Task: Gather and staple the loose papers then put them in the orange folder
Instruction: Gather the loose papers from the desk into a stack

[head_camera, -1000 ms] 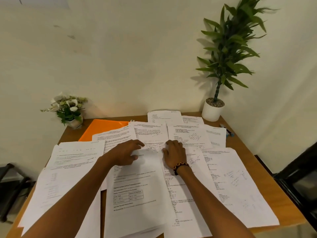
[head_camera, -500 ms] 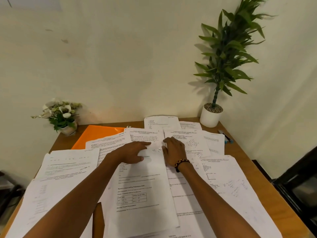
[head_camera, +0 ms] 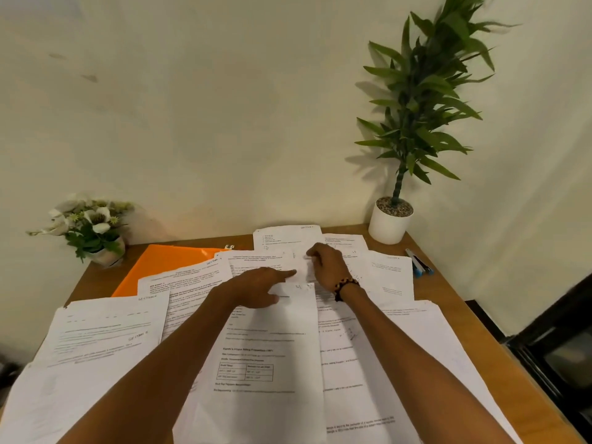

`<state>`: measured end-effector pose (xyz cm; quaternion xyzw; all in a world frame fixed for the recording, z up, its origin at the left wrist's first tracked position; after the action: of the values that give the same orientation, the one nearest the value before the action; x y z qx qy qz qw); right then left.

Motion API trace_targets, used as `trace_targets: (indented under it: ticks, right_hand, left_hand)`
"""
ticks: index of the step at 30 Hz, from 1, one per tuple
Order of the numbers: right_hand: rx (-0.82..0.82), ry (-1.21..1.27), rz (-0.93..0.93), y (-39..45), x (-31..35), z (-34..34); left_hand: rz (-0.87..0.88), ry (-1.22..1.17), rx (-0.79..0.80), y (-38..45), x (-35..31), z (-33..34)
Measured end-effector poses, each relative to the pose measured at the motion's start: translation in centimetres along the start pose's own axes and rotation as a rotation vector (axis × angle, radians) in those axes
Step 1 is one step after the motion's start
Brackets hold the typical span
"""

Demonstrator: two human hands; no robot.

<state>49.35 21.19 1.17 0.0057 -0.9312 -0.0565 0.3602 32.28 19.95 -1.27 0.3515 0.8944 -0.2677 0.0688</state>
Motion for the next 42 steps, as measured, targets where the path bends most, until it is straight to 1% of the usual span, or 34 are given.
trace_targets:
  ticks: [2,5,8,10,11,13,15,17,19,21,23,26,31,37,42]
  right_hand:
    - [-0.042,0.043,0.086,1.8,-1.4,-1.1]
    - [0.007,0.083,0.258,4.0,-3.7,-0.9]
    - [0.126,-0.057,0.379,5.4,-4.8,0.3]
    - [0.151,-0.121,0.448,6.1,-5.1,0.7]
    - [0.139,-0.11,0.465,6.4,-5.0,0.7]
    - [0.091,-0.013,0.497,7.0,-4.8,0.6]
    - [0.002,0.111,0.555,7.3,-5.3,0.1]
    - [-0.058,0.131,0.599,7.3,-6.0,-0.3]
    - [-0.055,0.066,0.573,7.4,-6.0,-0.3]
    - [-0.071,0.047,0.498,7.5,-5.5,-0.5]
    - [-0.123,0.044,0.439,7.4,-5.0,-1.5]
    - [-0.212,0.044,0.401,7.4,-4.3,-3.6]
    - [-0.283,0.057,0.342,8.4,-1.6,-6.3]
    - [-0.476,0.117,0.208,8.7,3.4,-11.0]
    - [-0.624,-0.002,0.077,8.8,7.4,-15.2]
  left_hand:
    - [0.017,0.015,0.028,0.8,-0.6,0.0]
    - [0.023,0.058,0.082,1.8,-1.2,0.1]
    - [0.015,0.073,0.14,2.7,-1.0,0.5]
    - [0.0,0.072,0.176,3.1,-0.7,0.6]
    - [-0.006,0.076,0.191,3.2,-0.7,0.6]
    - [-0.011,0.093,0.208,3.4,-0.8,0.5]
    - [-0.012,0.107,0.213,3.5,-0.9,0.5]
    - [-0.012,0.116,0.213,3.4,-1.0,0.4]
    - [-0.01,0.131,0.212,3.3,-1.2,0.4]
    - [-0.01,0.14,0.211,3.2,-1.3,0.4]
    - [-0.007,0.147,0.206,3.0,-1.4,0.4]
    - [-0.001,0.145,0.199,2.6,-1.4,0.6]
    - [0.003,0.162,0.182,2.2,-1.4,0.3]
    - [-0.018,0.168,0.199,2.1,-1.2,0.7]
    - [-0.021,0.153,0.201,2.0,-1.4,0.7]
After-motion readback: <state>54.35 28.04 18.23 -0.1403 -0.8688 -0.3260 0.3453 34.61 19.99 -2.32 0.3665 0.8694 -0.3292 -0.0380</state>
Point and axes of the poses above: each hand's wrist, its own y-axis towards the middle knuckle, its own z-axis out of the palm, x = y × z, the point moved 10 cm from there along y, towards the middle knuckle, and after that the axes turned 9 degrees about x, right-handed, at the moved point
